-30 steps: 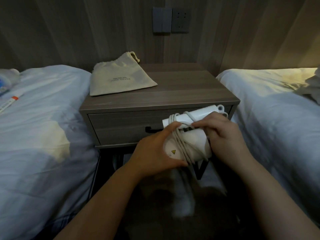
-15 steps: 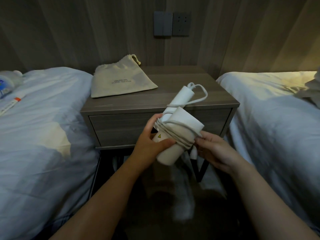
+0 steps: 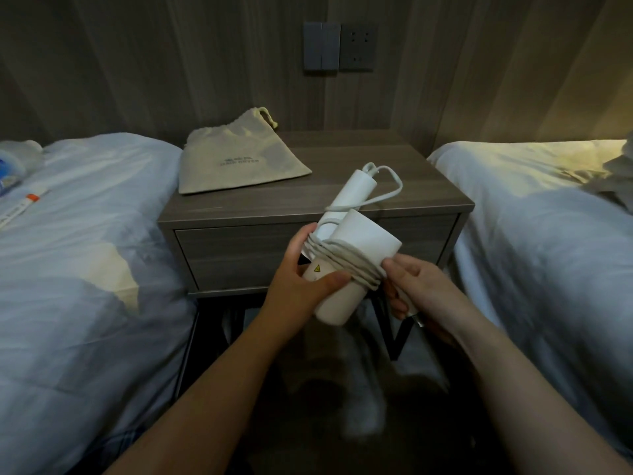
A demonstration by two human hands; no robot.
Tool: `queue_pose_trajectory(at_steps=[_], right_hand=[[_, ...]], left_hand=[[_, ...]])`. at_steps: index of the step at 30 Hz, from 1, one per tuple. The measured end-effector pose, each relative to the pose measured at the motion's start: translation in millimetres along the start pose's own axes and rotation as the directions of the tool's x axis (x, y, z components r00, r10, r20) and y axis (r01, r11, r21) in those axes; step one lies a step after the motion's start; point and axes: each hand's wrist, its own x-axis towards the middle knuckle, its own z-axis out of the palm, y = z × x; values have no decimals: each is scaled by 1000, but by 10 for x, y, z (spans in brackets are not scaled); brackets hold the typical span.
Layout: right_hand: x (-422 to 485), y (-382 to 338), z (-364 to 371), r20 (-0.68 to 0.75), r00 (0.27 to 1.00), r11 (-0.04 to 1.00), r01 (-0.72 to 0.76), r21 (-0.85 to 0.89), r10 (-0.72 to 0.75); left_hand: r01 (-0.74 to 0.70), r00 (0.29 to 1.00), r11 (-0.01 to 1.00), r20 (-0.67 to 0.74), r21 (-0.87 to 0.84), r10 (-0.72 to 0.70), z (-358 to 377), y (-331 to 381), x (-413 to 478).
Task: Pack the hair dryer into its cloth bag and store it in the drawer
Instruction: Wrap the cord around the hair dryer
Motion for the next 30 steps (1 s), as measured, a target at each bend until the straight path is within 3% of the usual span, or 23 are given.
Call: queue_pose_trajectory(at_steps=[6, 11, 17, 21, 26, 30], right_hand=[[-8, -85, -13, -122, 990, 931, 28, -363, -77], [-49, -193, 6, -47, 999, 862, -16, -506, -9], [-80, -326, -126, -183, 983, 864, -80, -497, -14], [-147, -364, -42, -82, 995, 835, -87, -544, 50], [-150, -414, -87, -62, 998, 748, -44, -663, 4], [-144, -400, -125, -82, 993, 854, -115, -508, 85]], left_hand=[[18, 1000, 999, -24, 40, -17, 2, 14, 9], [51, 995, 994, -93, 92, -42, 17, 27, 5], [53, 988, 960, -155, 274, -10, -49, 76, -5], [63, 987, 934, -159, 352, -7, -13, 118, -43], [96, 984, 935, -175, 342, -37, 8, 123, -31], [112, 985, 915, -168, 387, -49, -17, 128, -31]])
